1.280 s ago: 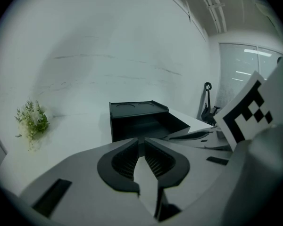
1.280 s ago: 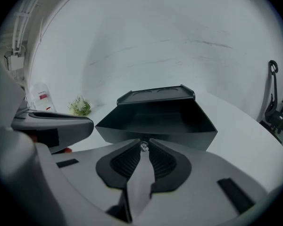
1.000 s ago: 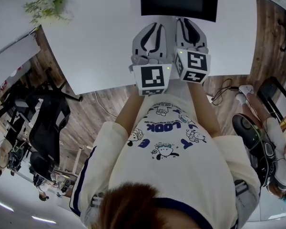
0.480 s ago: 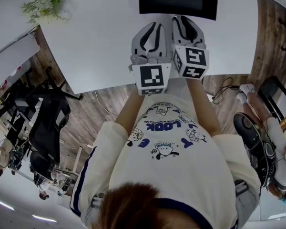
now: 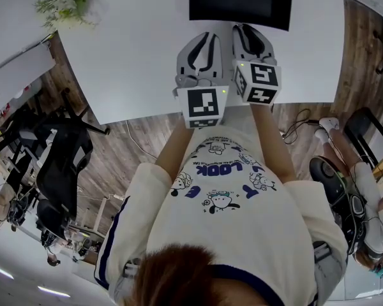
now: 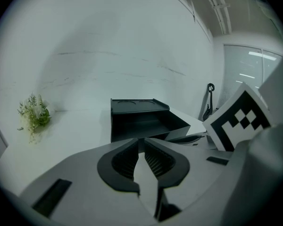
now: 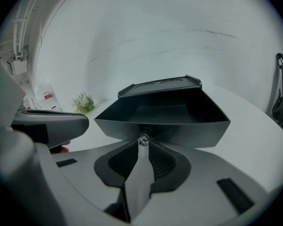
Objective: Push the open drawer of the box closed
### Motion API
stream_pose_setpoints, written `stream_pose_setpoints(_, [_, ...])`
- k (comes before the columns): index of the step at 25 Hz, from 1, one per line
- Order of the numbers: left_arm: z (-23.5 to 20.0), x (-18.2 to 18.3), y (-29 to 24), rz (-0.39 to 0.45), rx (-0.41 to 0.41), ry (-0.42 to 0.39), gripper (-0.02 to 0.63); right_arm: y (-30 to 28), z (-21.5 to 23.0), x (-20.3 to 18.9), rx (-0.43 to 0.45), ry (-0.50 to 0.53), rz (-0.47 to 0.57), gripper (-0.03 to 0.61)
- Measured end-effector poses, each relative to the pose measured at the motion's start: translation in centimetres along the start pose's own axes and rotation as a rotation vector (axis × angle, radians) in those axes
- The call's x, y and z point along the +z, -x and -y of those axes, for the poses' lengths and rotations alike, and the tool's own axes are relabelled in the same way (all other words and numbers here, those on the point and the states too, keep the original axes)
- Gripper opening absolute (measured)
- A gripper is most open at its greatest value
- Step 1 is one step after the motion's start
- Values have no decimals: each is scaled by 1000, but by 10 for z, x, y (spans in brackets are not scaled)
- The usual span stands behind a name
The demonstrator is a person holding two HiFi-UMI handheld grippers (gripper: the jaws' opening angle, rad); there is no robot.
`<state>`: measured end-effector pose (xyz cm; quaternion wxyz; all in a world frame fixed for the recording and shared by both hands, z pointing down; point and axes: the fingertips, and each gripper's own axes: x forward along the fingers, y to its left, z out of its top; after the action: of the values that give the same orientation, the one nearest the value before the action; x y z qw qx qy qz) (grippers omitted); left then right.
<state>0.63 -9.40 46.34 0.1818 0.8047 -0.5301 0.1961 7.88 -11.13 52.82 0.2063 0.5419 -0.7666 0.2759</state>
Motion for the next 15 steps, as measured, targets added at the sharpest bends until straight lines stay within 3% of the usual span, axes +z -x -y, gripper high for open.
stream_pose_setpoints(15, [-2, 15, -9, 14, 9, 9, 48, 0, 2, 7, 10, -15, -7, 83])
